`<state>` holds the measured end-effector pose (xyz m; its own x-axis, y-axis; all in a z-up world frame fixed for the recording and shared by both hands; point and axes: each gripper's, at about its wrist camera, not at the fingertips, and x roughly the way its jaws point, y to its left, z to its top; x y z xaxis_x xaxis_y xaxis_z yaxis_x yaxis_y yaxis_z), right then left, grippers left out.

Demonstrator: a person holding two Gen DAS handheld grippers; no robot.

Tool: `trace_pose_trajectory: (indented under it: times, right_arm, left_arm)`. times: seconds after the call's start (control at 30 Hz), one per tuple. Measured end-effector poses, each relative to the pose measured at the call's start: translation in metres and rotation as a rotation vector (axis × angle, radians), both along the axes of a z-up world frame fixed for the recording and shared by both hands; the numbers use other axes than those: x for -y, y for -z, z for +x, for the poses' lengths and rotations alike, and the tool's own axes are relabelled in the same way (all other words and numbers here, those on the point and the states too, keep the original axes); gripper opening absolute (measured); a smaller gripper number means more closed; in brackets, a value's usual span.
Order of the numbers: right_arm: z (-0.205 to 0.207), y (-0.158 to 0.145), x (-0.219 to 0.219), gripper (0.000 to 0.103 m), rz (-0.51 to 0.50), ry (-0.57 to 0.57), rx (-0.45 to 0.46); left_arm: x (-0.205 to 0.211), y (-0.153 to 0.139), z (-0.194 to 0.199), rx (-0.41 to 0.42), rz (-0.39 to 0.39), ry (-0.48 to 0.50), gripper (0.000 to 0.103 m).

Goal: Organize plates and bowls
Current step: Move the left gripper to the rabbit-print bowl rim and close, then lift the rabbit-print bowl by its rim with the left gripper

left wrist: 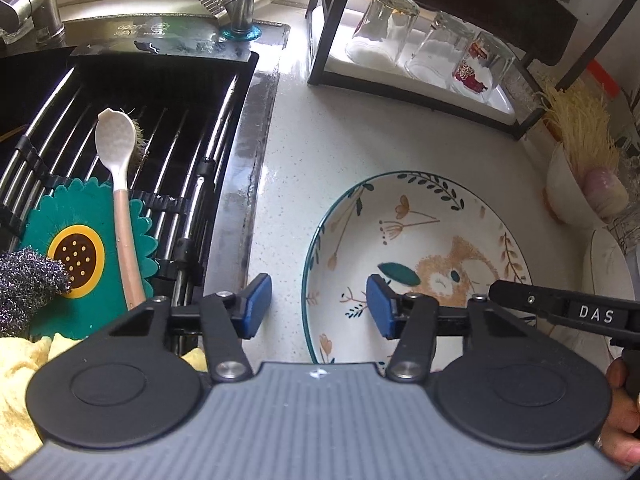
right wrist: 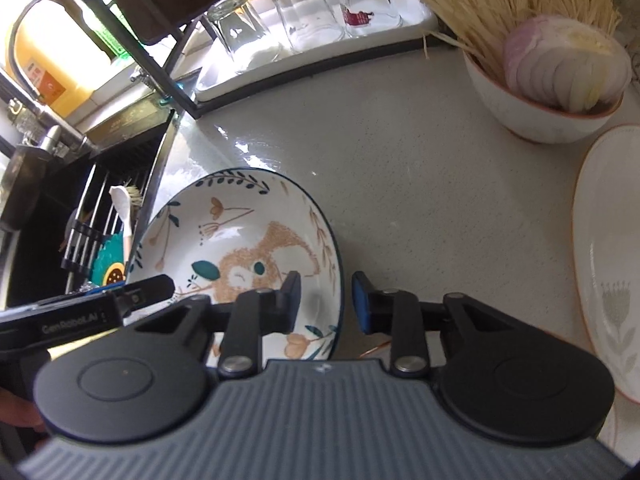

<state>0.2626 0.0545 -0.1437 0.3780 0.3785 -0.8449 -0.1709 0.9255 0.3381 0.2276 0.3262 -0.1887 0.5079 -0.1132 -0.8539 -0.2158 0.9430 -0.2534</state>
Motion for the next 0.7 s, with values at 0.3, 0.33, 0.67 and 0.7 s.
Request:
trace_pose_trajectory:
  times: [0.3, 0.33, 0.67, 0.7]
  right_arm:
    - [0.006, 0.002, -0.005, 0.03, 0.02, 0.014, 0.006]
    - [0.005, 0.002, -0.006, 0.029, 0.019, 0.013, 0.009]
    - [-0.001, -0.011, 0.004, 0.028, 0.018, 0.026, 0.07]
    - [-0.002, -0.011, 0.005, 0.028, 0.021, 0.03, 0.071]
  left_arm:
    - [-0.008, 0.003, 0.005, 0.017, -0.045, 0.024, 0.019]
    - [-0.008, 0.003, 0.005, 0.013, -0.049, 0.025, 0.018]
    - [-0.011, -0.008, 0.006, 0.032, -0.064, 0.079, 0.018]
    - [-0.01, -0.011, 0.007, 0.04, -0.063, 0.086, 0.018]
